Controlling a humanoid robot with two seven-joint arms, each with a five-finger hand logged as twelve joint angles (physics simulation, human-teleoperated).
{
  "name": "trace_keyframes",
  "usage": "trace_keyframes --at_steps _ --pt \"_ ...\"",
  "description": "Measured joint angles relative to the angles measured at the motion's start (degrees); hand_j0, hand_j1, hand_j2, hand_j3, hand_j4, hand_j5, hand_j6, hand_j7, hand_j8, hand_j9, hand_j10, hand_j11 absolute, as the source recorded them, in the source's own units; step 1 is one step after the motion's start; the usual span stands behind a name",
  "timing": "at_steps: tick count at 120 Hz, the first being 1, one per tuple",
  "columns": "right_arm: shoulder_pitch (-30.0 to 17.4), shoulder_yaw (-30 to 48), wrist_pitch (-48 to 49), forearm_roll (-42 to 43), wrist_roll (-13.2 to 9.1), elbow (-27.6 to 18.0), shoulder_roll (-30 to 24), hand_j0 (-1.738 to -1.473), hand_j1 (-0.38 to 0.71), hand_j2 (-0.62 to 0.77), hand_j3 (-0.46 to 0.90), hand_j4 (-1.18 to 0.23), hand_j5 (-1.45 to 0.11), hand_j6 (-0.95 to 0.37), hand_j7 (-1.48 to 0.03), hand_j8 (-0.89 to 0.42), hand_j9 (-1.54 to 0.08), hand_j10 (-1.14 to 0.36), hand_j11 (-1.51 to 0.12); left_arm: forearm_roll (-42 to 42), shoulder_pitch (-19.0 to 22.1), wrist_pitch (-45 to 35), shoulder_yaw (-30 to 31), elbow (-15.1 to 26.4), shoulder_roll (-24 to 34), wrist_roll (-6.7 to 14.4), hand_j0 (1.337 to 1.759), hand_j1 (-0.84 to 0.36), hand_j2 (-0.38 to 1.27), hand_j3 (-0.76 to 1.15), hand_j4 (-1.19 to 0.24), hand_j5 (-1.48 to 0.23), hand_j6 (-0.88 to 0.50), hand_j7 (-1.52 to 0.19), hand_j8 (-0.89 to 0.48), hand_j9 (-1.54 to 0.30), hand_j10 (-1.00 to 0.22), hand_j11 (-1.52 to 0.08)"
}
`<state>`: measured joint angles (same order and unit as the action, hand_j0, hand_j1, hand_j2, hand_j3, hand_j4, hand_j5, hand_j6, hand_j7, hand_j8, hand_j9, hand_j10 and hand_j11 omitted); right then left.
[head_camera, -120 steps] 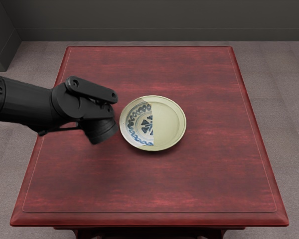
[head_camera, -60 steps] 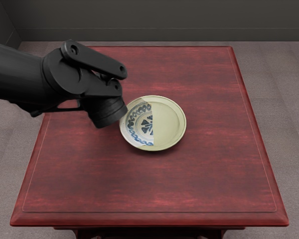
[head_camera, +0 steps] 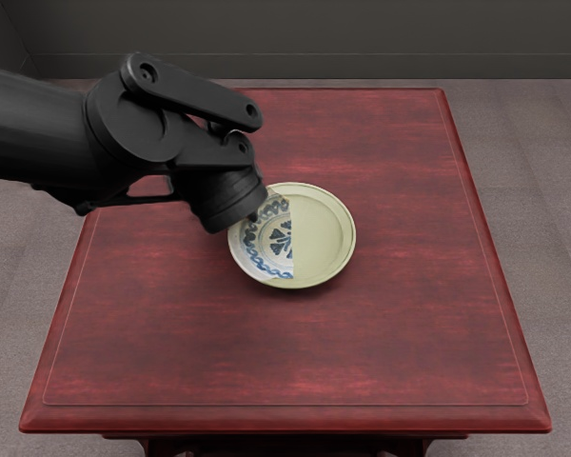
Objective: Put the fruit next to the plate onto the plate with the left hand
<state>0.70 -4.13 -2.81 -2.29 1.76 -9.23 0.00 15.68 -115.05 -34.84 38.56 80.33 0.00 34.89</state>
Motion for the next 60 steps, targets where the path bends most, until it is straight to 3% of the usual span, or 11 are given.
trace_keyframes --at_steps 12,46,53,60 --pt "0.0 0.0 0.0 0.0 0.0 0.0 0.0 -1.658 -0.30 -0.01 0.00 -0.04 -0.05 -0.04 -0.05 -0.04 -0.05 -0.04 -0.05 -2.7 3.1 0.0 -2.9 -1.8 0.0 0.0 1.654 -0.35 0.71 0.00 -0.83 -1.22 -0.51 -1.17 -0.40 -1.17 -0.62 -1.16" --pt "0.0 0.0 0.0 0.0 0.0 0.0 0.0 -1.658 -0.30 -0.01 0.00 -0.04 -0.05 -0.04 -0.05 -0.04 -0.05 -0.04 -0.05 -6.4 4.3 0.0 -7.9 -3.4 0.0 0.1 1.654 -0.50 0.94 0.00 -0.84 -1.20 -0.50 -1.18 -0.43 -1.15 -0.80 -1.15" --pt "0.0 0.0 0.0 0.0 0.0 0.0 0.0 -1.658 -0.30 -0.01 0.00 -0.04 -0.05 -0.04 -0.05 -0.04 -0.05 -0.04 -0.05 -6.7 4.8 -0.1 -8.5 -3.5 0.0 0.1 1.655 -0.47 0.85 0.00 -0.80 -1.14 -0.51 -1.12 -0.44 -1.09 -0.77 -1.10" --pt "0.0 0.0 0.0 0.0 0.0 0.0 0.0 -1.658 -0.30 -0.01 0.00 -0.04 -0.05 -0.04 -0.05 -0.04 -0.05 -0.04 -0.05 -7.0 4.9 -0.1 -9.0 -3.9 0.0 0.1 1.655 -0.36 0.67 0.00 -0.69 -0.96 -0.47 -0.95 -0.42 -0.93 -0.66 -0.93"
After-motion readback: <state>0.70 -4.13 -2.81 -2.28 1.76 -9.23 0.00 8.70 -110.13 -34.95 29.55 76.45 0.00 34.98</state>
